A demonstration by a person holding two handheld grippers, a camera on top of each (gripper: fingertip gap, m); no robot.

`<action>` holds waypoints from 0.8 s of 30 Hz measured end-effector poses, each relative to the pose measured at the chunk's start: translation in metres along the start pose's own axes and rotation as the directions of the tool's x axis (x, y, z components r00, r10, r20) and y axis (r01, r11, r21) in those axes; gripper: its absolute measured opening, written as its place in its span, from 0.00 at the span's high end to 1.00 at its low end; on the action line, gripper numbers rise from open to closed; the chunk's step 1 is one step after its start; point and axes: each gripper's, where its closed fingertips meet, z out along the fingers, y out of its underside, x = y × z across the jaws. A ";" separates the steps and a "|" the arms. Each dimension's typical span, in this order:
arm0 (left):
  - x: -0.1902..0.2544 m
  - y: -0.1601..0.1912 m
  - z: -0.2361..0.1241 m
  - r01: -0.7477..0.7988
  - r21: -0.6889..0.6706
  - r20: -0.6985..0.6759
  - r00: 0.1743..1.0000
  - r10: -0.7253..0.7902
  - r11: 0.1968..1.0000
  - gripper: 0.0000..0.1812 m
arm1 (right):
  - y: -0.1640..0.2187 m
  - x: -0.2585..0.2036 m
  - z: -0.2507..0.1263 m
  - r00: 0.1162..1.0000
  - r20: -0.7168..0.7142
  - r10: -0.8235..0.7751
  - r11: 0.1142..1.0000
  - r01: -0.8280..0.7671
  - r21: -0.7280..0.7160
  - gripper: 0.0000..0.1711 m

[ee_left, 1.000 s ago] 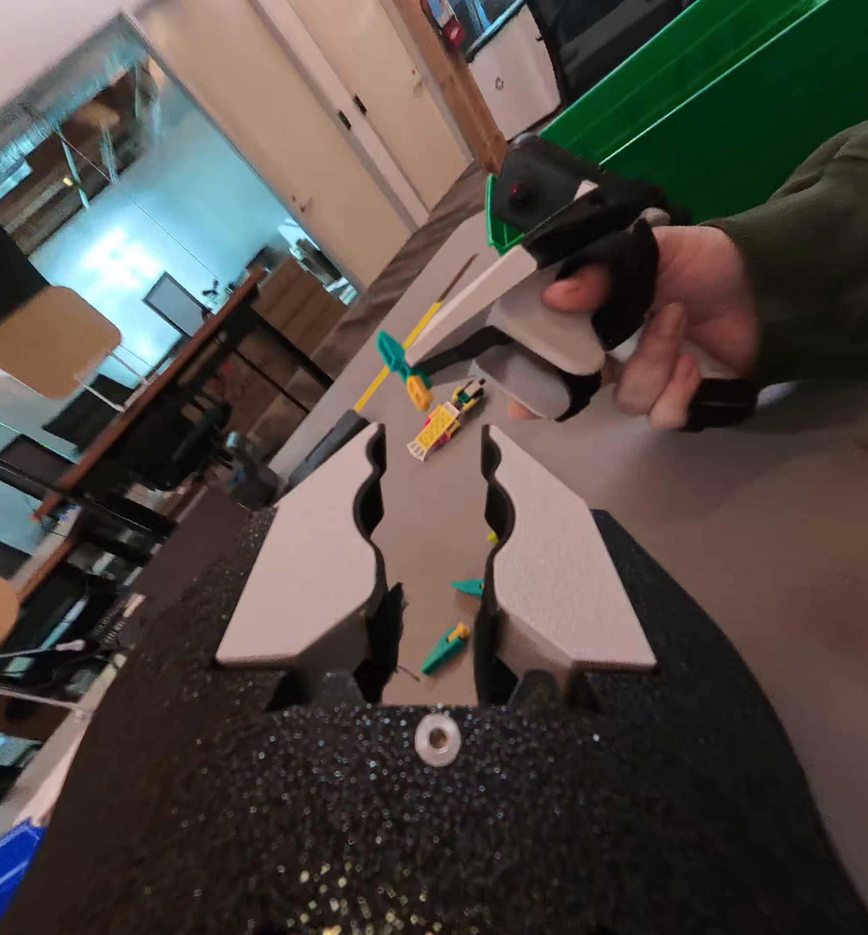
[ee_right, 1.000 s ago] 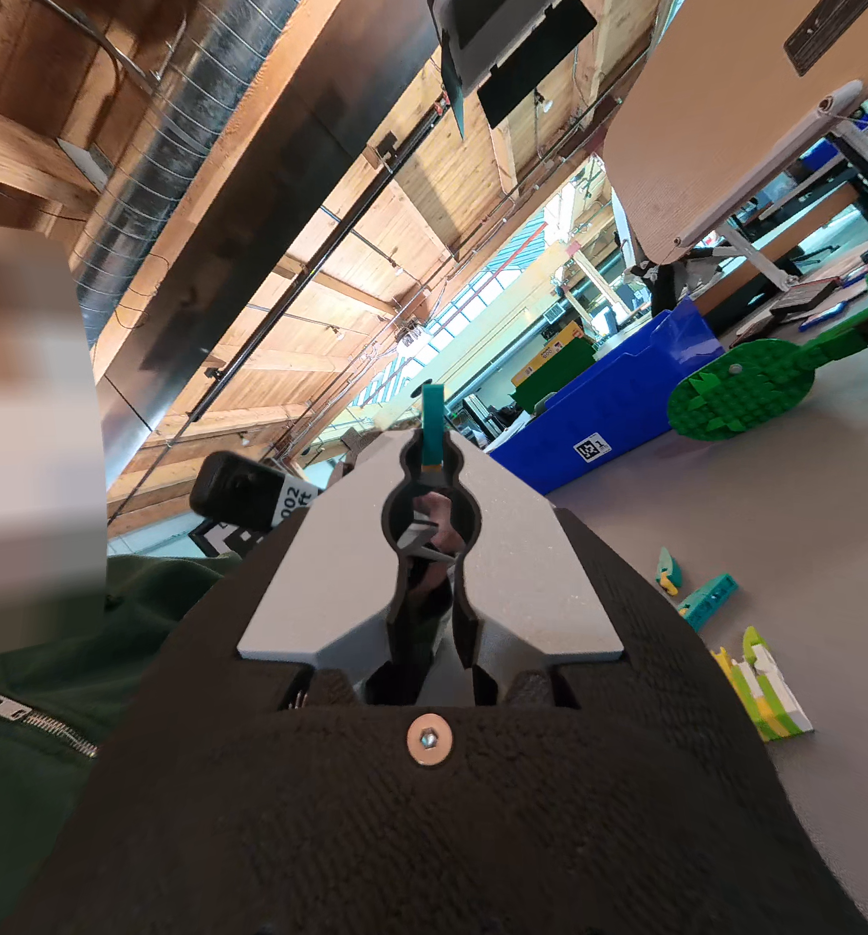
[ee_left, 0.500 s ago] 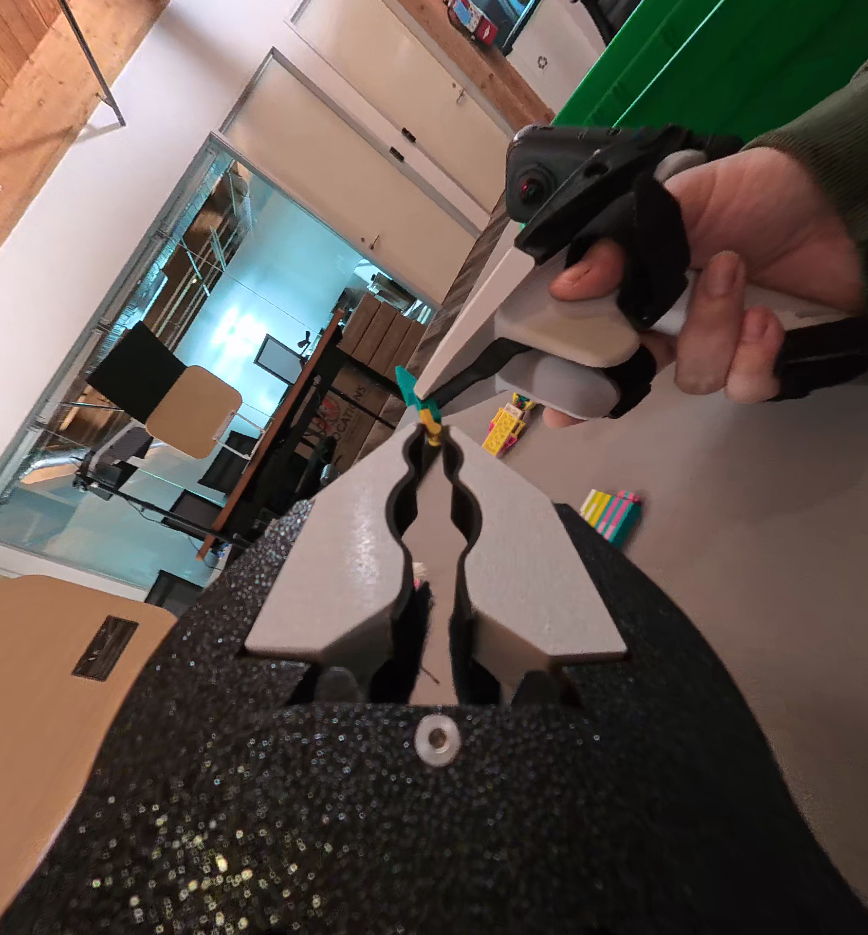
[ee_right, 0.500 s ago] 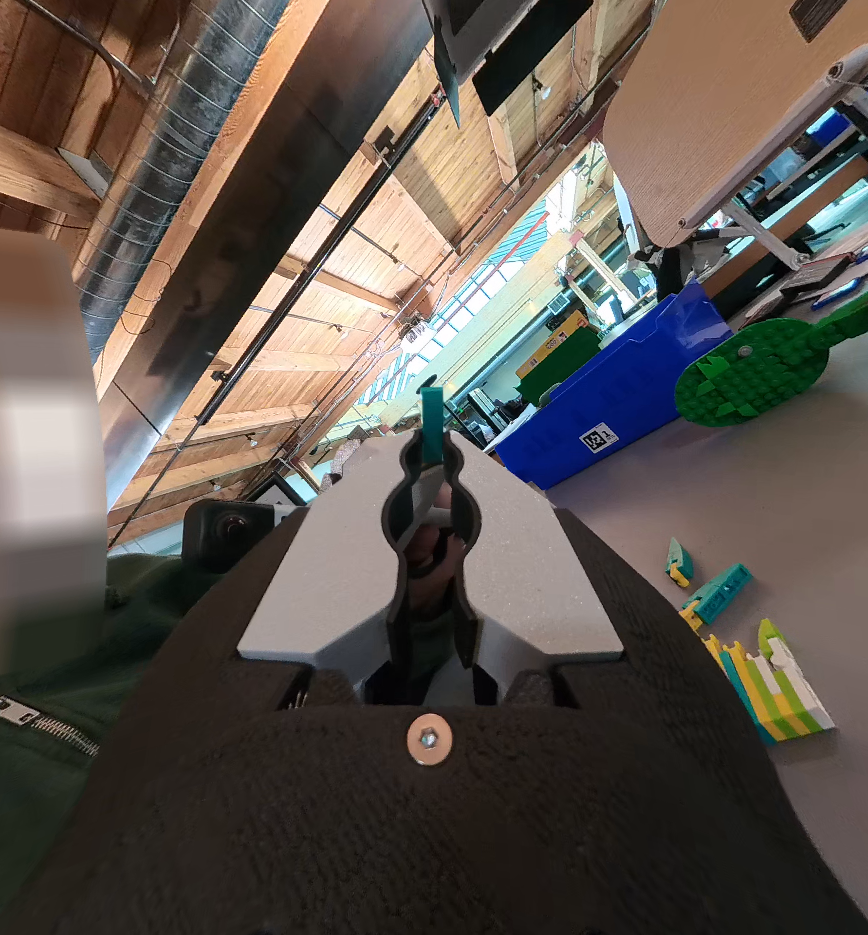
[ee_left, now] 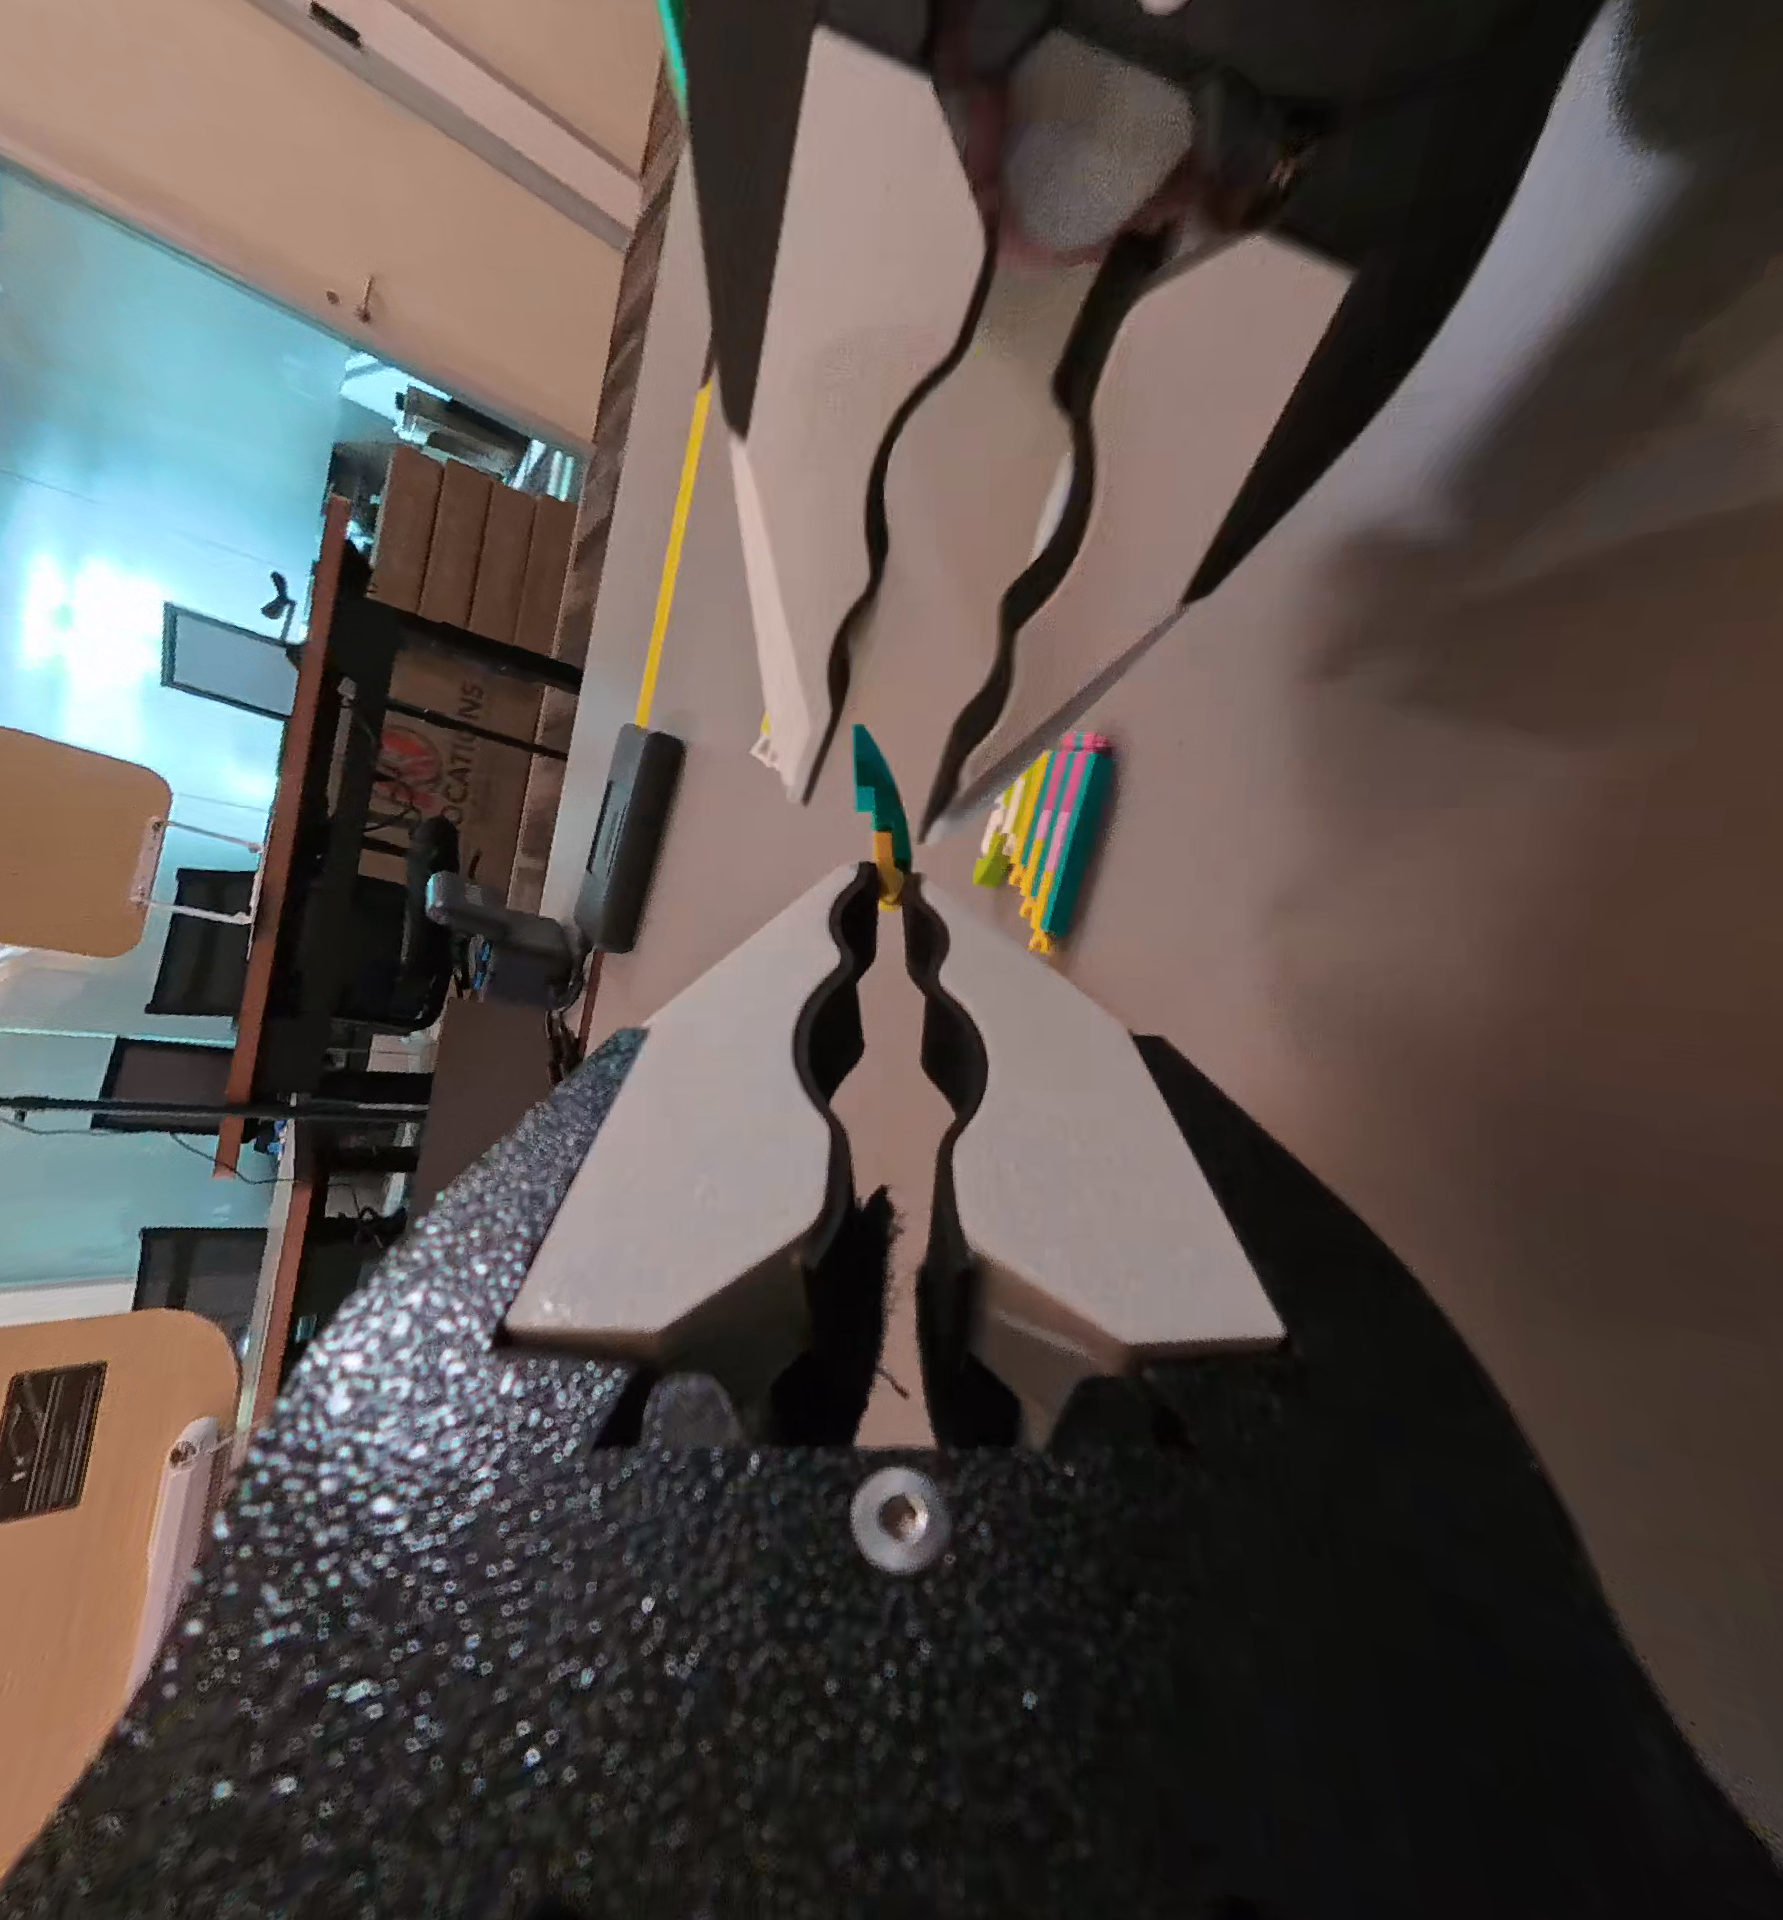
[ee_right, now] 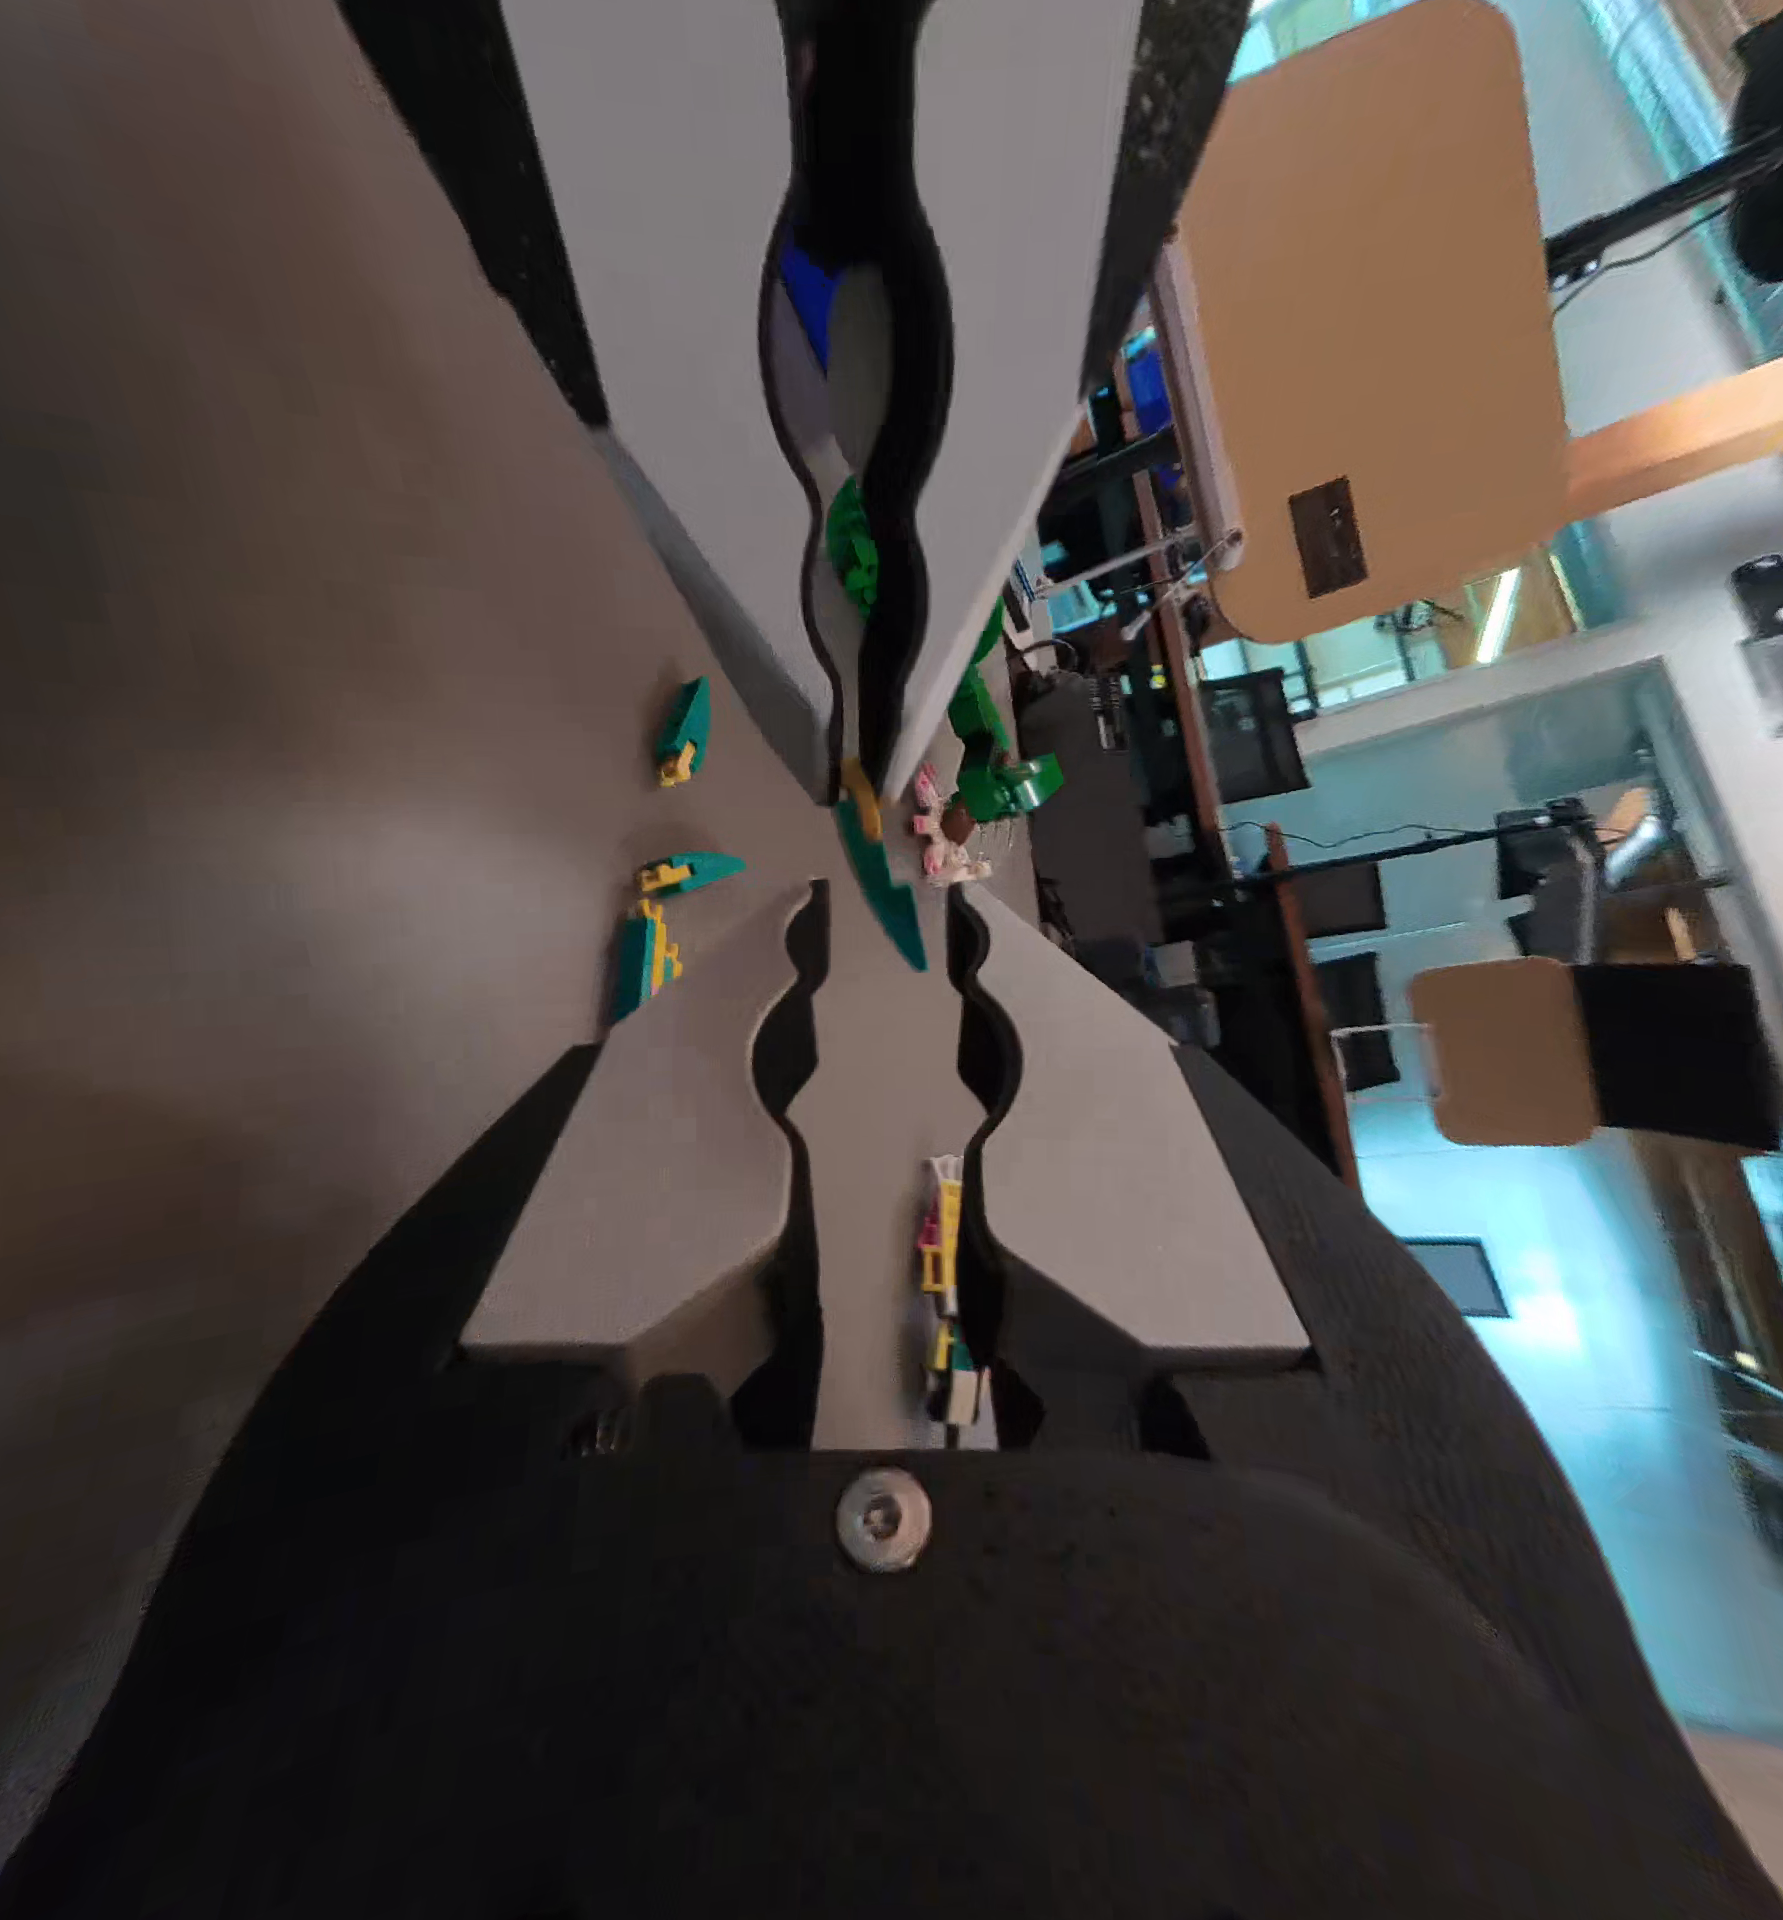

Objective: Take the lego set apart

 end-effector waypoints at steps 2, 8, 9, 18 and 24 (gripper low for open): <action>0.003 0.000 0.000 -0.017 -0.005 -0.004 1.000 0.017 1.000 0.99 | 0.000 -0.004 0.003 0.999 -0.001 -0.047 0.998 0.047 -0.039 0.96; -0.006 0.000 -0.010 0.298 0.116 -0.050 0.954 -0.294 0.947 1.00 | -0.008 -0.003 0.001 0.949 -0.044 -0.311 0.946 0.305 -0.105 0.97; -0.006 -0.001 -0.012 0.326 0.133 -0.054 0.945 -0.322 0.936 1.00 | -0.010 -0.002 0.000 0.947 -0.045 -0.318 0.945 0.313 -0.100 0.97; -0.108 0.048 -0.068 0.480 0.163 0.225 0.833 -0.506 0.862 0.99 | -0.016 -0.021 0.010 0.938 -0.009 -0.345 0.934 0.343 -0.098 0.97; -0.177 0.237 -0.138 0.789 -0.101 0.578 0.542 -0.610 0.605 0.98 | 0.000 -0.015 0.014 0.964 -0.057 -0.259 0.961 0.251 -0.114 0.97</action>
